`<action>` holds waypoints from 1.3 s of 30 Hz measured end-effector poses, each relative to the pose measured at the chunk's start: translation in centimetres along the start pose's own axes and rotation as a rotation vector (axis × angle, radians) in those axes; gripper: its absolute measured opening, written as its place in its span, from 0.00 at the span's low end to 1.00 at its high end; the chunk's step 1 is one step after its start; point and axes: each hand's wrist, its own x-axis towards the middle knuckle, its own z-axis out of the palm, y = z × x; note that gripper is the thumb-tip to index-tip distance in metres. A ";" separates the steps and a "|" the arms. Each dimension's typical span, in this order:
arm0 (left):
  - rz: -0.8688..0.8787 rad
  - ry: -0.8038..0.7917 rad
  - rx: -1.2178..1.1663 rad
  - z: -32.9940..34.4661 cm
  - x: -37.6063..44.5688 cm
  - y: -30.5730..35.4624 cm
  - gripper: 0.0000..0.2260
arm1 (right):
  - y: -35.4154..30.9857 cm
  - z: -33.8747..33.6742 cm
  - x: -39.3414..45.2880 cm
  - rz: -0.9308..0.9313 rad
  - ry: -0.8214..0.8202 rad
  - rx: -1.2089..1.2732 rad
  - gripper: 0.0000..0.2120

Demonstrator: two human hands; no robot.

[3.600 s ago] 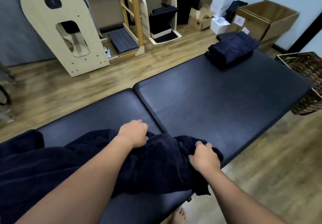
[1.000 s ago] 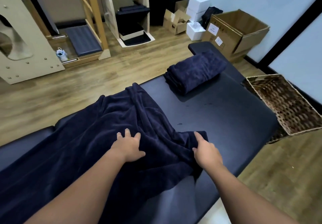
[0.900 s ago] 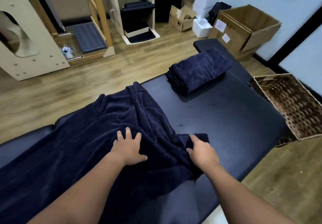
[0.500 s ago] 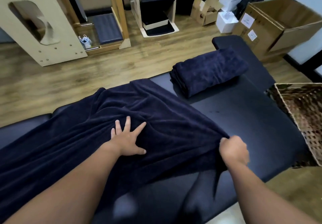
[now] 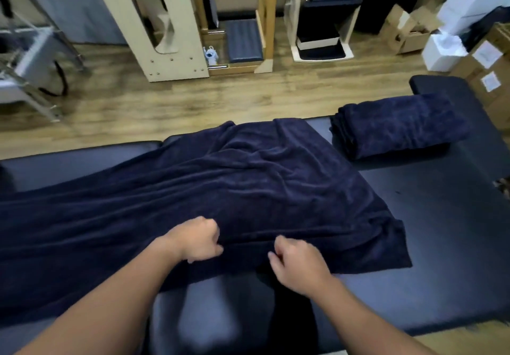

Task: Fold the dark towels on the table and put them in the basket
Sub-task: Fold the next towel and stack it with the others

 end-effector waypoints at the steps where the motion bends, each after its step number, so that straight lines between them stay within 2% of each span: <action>1: 0.002 -0.061 0.093 0.8 -1.3 -0.8 0.14 | -1.0 0.8 -0.3 -0.116 -0.014 -0.039 0.11; 3: -0.004 -0.069 0.311 2.6 -3.1 -2.5 0.17 | -2.4 2.2 -0.8 -0.260 -0.037 -0.133 0.11; 4: -0.032 -0.028 0.388 3.6 -3.9 -3.5 0.20 | -3.1 2.7 -0.8 -0.269 -0.017 -0.158 0.11; 6: -0.098 0.091 0.429 5.1 -4.9 -5.7 0.24 | -4.2 3.2 -0.4 -0.174 0.002 -0.180 0.18; 8: -0.160 0.186 0.424 5.6 -5.5 -7.4 0.19 | -4.9 3.4 0.3 -0.061 -0.027 -0.212 0.23; 10: -0.187 0.214 0.404 6.0 -6.1 -9.0 0.13 | -5.5 3.6 1.0 -0.002 -0.078 -0.269 0.23; 12: -0.228 0.257 0.257 6.0 -6.3 -10.2 0.10 | -6.0 3.3 1.5 0.044 -0.111 -0.285 0.21; 16: -0.326 0.461 -0.380 5.6 -6.0 -12.8 0.05 | -6.4 3.0 2.4 0.114 -0.123 -0.240 0.11; 18: -0.283 0.547 -0.489 6.0 -6.0 -13.2 0.03 | -6.4 3.0 3.0 0.138 -0.119 -0.216 0.09; 19: -0.240 0.558 -0.486 6.4 -6.2 -13.2 0.07 | -6.7 2.9 3.3 0.148 -0.141 -0.257 0.07; 21: -0.131 0.507 -0.385 7.4 -6.7 -13.1 0.15 | -7.3 3.0 3.4 0.167 -0.149 -0.357 0.02; 24: -0.092 0.547 0.038 8.9 -7.5 -12.8 0.19 | -8.1 3.4 2.7 0.158 -0.178 -0.417 0.07; 26: -0.074 0.609 0.212 9.9 -7.6 -13.4 0.21 | -8.2 3.9 1.7 0.205 -0.174 -0.360 0.07; 28: -0.076 0.612 0.319 10.4 -7.7 -14.1 0.21 | -7.9 4.2 1.4 0.252 -0.145 -0.283 0.12; 31: -0.135 0.660 0.346 10.5 -7.2 -15.5 0.21 | -7.4 4.2 2.0 0.260 -0.118 -0.263 0.11; 33: -0.176 0.635 0.336 10.3 -7.2 -15.7 0.20 | -7.2 4.4 2.2 0.241 -0.113 -0.300 0.08; 36: -0.179 0.597 0.376 9.7 -7.4 -16.0 0.11 | -7.4 4.7 1.9 0.254 -0.077 -0.308 0.07; 39: -0.163 0.573 0.450 9.8 -8.0 -16.6 0.11 | -8.2 4.8 1.0 0.251 -0.086 -0.325 0.06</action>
